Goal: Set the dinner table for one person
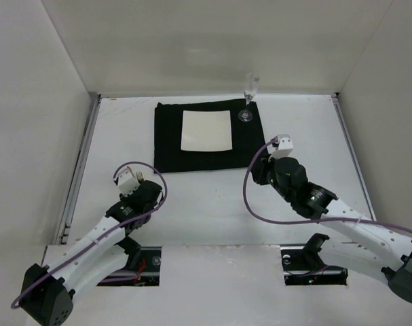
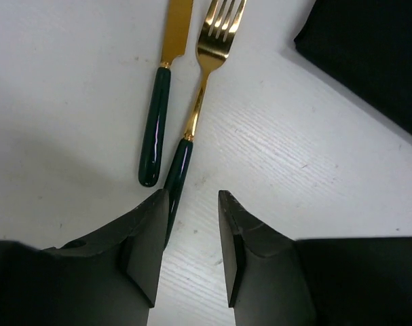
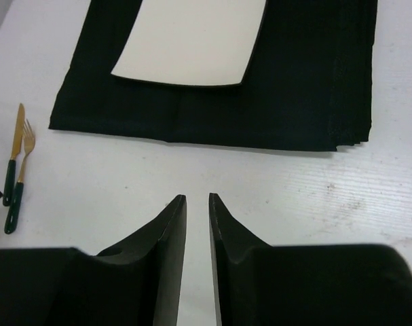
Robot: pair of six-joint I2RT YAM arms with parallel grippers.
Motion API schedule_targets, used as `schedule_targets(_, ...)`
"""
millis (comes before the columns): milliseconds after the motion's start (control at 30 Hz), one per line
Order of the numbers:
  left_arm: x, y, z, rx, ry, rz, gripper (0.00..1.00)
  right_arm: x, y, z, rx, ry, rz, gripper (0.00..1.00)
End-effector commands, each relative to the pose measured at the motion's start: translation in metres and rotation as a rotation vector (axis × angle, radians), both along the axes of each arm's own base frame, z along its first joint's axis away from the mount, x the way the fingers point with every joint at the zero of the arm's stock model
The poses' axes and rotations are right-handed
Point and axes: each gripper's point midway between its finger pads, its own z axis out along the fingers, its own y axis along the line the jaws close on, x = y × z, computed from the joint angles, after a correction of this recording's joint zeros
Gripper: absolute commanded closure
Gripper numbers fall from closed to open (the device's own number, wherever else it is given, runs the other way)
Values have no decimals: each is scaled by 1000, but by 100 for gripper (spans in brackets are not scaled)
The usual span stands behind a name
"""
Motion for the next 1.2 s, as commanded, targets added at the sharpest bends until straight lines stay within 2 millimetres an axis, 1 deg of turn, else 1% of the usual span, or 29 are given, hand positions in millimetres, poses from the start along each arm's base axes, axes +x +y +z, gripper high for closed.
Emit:
schedule_targets(0,-3,11,9,58,2,66,67,9,9,32,154,-123,-17,72)
schedule_targets(100,-7,13,7,83,29,84,67,14,17,22,150,-123,5,66)
schedule_targets(233,-10,13,2,91,53,91,65,10,23,23,180,-138,28,63)
schedule_targets(400,-11,7,-12,117,129,78,64,2,17,30,215,-159,27,58)
schedule_targets(600,-10,1,-28,104,143,68,65,-5,14,38,243,-182,38,57)
schedule_targets(633,-10,-1,-32,98,144,63,67,-5,13,39,246,-185,38,57)
schedule_targets(667,-11,-2,-36,94,149,60,74,-6,14,40,249,-187,40,57)
schedule_targets(733,-9,-3,-36,87,135,59,78,-6,14,39,248,-186,43,57)
schedule_targets(767,-8,-4,-34,77,125,56,82,-6,16,38,249,-183,47,57)
schedule_targets(833,-5,-7,-25,60,93,48,89,-5,17,37,248,-182,48,57)
schedule_targets(900,-1,-10,-10,46,53,29,92,-5,18,37,247,-180,51,56)
schedule_targets(967,0,-7,-2,54,38,27,91,-6,17,40,253,-186,52,55)
schedule_targets(1000,-2,-5,-3,59,49,29,90,-6,16,42,258,-191,50,55)
schedule_targets(1033,-5,-3,-8,69,72,32,87,-7,16,43,261,-194,50,55)
schedule_targets(1067,-8,-1,-14,73,91,37,83,-8,15,44,263,-196,52,55)
schedule_targets(1167,-5,-10,-16,69,101,15,67,-10,13,47,271,-206,52,55)
